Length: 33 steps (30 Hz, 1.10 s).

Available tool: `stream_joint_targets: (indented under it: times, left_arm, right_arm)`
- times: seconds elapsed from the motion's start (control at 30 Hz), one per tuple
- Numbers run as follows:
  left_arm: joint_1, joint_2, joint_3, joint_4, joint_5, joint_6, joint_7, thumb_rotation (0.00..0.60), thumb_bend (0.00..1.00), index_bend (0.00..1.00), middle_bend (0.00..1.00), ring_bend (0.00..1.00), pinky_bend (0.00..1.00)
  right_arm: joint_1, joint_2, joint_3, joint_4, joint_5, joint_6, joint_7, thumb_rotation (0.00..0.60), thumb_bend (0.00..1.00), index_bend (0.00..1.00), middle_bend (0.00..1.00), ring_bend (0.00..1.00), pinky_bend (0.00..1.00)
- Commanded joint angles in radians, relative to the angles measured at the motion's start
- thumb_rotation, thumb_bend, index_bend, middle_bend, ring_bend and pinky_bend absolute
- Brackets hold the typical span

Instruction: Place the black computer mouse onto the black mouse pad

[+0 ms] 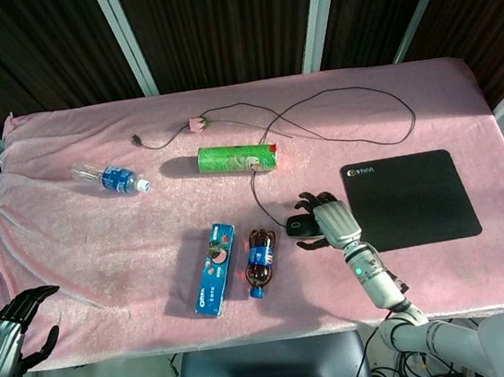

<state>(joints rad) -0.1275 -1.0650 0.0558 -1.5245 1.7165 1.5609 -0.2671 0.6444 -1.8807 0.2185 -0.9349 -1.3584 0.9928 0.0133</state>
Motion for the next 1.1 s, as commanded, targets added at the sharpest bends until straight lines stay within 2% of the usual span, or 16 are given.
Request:
stream_joint_targets:
  times: [0.03,0.37,0.47,0.57,0.67,0.83,1.0,1.1]
  left_arm:
    - [-0.001,0.000,0.000,0.000,0.001,0.000,-0.003,0.600,0.42,0.22,0.24,0.22,0.41]
    - [0.003,0.001,0.001,0.005,0.005,0.012,-0.013,0.600,0.42,0.22,0.24,0.22,0.41]
    - [-0.001,0.002,0.001,0.006,0.004,0.004,-0.016,0.600,0.42,0.22,0.24,0.22,0.41]
    - [-0.001,0.003,0.002,0.005,0.007,0.005,-0.019,0.600,0.42,0.22,0.24,0.22,0.41]
    - [0.002,0.004,0.002,0.007,0.007,0.013,-0.023,0.600,0.42,0.22,0.24,0.22,0.41]
    - [0.007,0.006,0.001,0.011,0.004,0.022,-0.034,0.600,0.42,0.22,0.24,0.22,0.41]
    - [0.009,0.007,0.001,0.014,0.006,0.027,-0.039,0.600,0.42,0.22,0.24,0.22,0.41]
    - [0.010,0.007,0.001,0.014,0.005,0.027,-0.040,0.600,0.42,0.22,0.24,0.22,0.41]
  right_arm:
    - [0.002,-0.003,-0.002,0.003,0.002,0.000,-0.001,0.600,0.25,0.43,0.29,0.34,0.32]
    - [0.009,-0.022,-0.006,0.032,0.019,-0.002,-0.021,0.600,0.25,0.43,0.29,0.34,0.32]
    - [0.013,-0.033,-0.004,0.049,0.024,0.000,-0.024,0.600,0.25,0.44,0.30,0.37,0.36]
    - [0.018,-0.054,-0.003,0.081,0.018,0.020,-0.034,0.600,0.25,0.47,0.33,0.43,0.43]
    - [0.022,-0.085,-0.005,0.136,0.006,0.052,-0.042,0.600,0.26,0.53,0.40,0.53,0.55]
    - [0.022,-0.129,-0.004,0.214,-0.003,0.100,-0.054,0.600,0.33,0.65,0.52,0.67,0.70]
    - [0.014,-0.157,0.005,0.269,-0.019,0.181,-0.046,0.600,0.42,0.76,0.59,0.76,0.80]
    - [0.005,-0.150,0.009,0.277,-0.028,0.226,-0.022,0.600,0.42,0.78,0.60,0.77,0.81]
